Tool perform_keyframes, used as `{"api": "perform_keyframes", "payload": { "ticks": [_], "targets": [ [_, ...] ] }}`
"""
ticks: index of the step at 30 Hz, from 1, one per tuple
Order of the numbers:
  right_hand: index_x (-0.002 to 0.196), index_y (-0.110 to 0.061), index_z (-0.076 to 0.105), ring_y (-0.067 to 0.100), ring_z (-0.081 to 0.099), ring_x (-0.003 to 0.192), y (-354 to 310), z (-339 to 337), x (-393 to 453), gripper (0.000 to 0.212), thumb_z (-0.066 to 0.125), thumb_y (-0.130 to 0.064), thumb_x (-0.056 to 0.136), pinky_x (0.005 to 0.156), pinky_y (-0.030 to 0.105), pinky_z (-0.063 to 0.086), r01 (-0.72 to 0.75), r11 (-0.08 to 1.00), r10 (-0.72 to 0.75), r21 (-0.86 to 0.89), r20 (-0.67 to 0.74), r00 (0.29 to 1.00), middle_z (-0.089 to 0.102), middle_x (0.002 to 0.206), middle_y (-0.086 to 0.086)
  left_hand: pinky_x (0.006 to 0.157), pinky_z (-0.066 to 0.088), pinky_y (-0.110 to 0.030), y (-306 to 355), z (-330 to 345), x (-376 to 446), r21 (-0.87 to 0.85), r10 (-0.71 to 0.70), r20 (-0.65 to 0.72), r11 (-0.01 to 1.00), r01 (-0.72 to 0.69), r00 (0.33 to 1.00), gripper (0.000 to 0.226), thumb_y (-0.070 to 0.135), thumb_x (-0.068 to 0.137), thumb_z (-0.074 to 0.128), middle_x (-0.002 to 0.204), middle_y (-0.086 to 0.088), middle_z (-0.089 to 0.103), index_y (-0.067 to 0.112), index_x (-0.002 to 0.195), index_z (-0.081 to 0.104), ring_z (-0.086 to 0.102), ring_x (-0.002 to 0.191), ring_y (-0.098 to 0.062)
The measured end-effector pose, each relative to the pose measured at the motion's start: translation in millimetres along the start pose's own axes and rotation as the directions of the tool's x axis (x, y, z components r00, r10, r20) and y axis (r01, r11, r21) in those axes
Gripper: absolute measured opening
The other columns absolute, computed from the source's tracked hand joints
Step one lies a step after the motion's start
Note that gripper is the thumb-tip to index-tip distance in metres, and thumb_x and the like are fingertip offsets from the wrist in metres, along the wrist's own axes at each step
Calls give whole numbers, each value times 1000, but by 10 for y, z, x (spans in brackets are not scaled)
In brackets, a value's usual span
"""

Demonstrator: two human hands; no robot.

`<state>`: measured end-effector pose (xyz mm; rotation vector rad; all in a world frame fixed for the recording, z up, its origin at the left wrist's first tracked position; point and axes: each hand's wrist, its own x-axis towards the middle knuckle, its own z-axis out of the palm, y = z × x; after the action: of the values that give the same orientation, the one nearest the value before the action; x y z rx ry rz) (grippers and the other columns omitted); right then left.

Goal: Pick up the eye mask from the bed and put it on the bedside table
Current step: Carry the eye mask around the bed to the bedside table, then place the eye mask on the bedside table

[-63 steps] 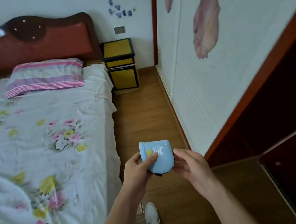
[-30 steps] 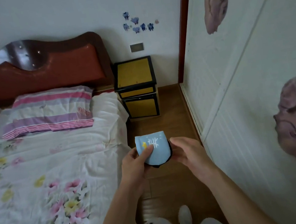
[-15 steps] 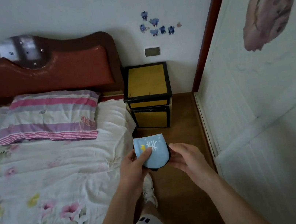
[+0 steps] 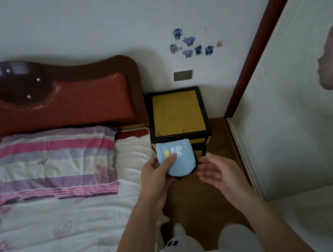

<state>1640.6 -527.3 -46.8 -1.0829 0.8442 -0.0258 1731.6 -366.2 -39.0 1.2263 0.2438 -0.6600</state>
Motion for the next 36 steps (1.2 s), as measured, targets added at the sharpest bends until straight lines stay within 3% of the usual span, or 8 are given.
{"api": "perform_keyframes", "payload": {
  "ticks": [6,11,15,24,29,33,36],
  "targets": [
    [107,-3,71,39,70,105,-221,104,490,29,59,-27,98,87,42,59,-49,998,50,36,-41,998,71,110,25,65,62,-27,201,136,589,-8,-49,5,999,49,999,32,13,82,77,101,-10,79,3,111,68,76,93,-23],
    [107,-4,73,35,72,100,-559,118,1016,29,59,-28,98,85,40,59,-34,998,36,60,-27,999,72,108,23,74,62,-34,390,378,1089,12,-65,10,998,65,998,35,14,82,77,110,-15,76,4,114,67,73,100,-27],
    [105,-5,72,33,72,97,-952,83,1513,27,59,-27,98,86,41,59,-19,998,20,54,-8,1000,72,108,23,67,62,-29,567,673,1539,10,-61,10,998,61,998,36,13,82,76,111,-16,75,2,115,67,74,96,-25],
    [104,-7,72,32,71,99,-1617,-150,2497,21,60,-25,98,81,36,58,-76,997,76,20,17,997,72,106,18,68,62,-29,816,1309,2451,13,-86,-34,996,87,996,37,14,83,76,112,-15,75,3,117,65,74,96,-25],
    [102,-6,72,27,72,91,-1782,-183,2928,19,62,-21,96,75,33,58,-100,994,102,-52,42,994,73,101,17,62,59,-25,851,1450,2785,26,-90,-82,995,93,993,35,17,84,76,111,-12,74,7,116,67,72,97,-24],
    [95,-12,72,26,71,88,-1780,-112,3196,12,62,-19,97,79,37,59,-106,987,110,-124,22,994,71,94,14,61,59,-25,859,1401,3024,-4,-105,-115,994,105,988,31,15,85,75,108,-12,74,7,114,67,74,88,-20],
    [101,-20,70,21,70,89,-1710,-66,3369,12,59,-26,99,82,33,59,61,915,-53,-399,31,998,71,91,8,60,59,-24,839,1324,3238,-29,-120,-124,993,118,985,30,13,86,73,108,-14,74,5,113,65,76,85,-18]
  ]
}}
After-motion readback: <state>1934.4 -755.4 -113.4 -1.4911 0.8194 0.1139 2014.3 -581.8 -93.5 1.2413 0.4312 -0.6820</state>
